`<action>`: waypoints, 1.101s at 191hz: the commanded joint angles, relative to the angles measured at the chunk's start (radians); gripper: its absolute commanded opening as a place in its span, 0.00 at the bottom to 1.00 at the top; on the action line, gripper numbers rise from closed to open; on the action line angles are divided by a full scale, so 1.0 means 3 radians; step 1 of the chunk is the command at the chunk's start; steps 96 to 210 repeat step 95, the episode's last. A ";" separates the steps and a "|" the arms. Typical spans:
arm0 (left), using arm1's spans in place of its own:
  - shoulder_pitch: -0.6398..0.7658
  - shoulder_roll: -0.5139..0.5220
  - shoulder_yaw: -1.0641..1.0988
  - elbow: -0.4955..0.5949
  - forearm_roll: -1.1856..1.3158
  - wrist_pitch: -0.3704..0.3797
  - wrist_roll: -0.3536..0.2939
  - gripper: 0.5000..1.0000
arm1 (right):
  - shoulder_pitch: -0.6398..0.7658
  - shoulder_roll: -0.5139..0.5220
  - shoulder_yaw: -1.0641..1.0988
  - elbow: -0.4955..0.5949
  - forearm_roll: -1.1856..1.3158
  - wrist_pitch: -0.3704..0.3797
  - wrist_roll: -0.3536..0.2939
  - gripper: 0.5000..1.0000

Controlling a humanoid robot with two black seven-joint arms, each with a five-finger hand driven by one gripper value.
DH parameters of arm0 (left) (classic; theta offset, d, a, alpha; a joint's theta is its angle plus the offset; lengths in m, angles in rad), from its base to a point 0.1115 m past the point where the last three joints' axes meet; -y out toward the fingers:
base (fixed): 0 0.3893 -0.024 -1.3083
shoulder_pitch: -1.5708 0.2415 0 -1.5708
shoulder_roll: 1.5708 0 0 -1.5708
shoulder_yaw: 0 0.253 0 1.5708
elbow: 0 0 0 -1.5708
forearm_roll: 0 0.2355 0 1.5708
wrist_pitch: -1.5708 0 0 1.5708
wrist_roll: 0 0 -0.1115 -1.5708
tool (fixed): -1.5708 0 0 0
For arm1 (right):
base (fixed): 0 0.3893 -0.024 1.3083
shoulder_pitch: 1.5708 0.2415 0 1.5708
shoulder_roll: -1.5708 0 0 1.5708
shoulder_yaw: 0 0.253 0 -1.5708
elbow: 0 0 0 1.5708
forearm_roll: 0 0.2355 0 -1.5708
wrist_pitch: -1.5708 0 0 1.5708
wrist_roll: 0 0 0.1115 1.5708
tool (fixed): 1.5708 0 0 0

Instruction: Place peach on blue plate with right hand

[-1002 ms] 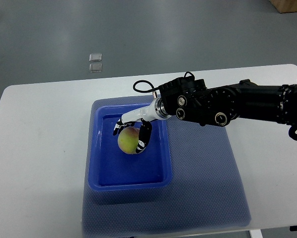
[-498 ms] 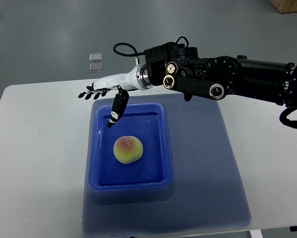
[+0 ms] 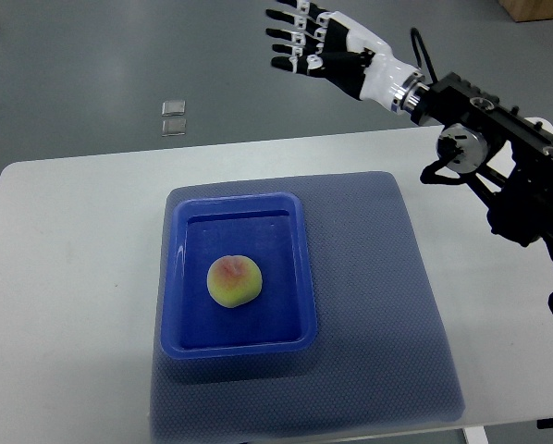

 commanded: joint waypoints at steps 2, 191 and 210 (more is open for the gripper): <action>-0.0003 0.0000 0.0000 -0.0001 -0.0001 0.0000 0.0004 1.00 | -0.0409 0.0135 0.0540 -0.0053 0.0353 -0.0029 0.0028 0.86; 0.0002 0.0000 0.0000 -0.0001 -0.0001 0.0000 0.0004 1.00 | -0.0726 0.0437 0.0816 -0.0529 0.0696 -0.0105 0.0033 0.86; 0.0002 0.0000 0.0000 -0.0001 -0.0001 0.0000 0.0004 1.00 | -0.0726 0.0437 0.0816 -0.0529 0.0696 -0.0105 0.0033 0.86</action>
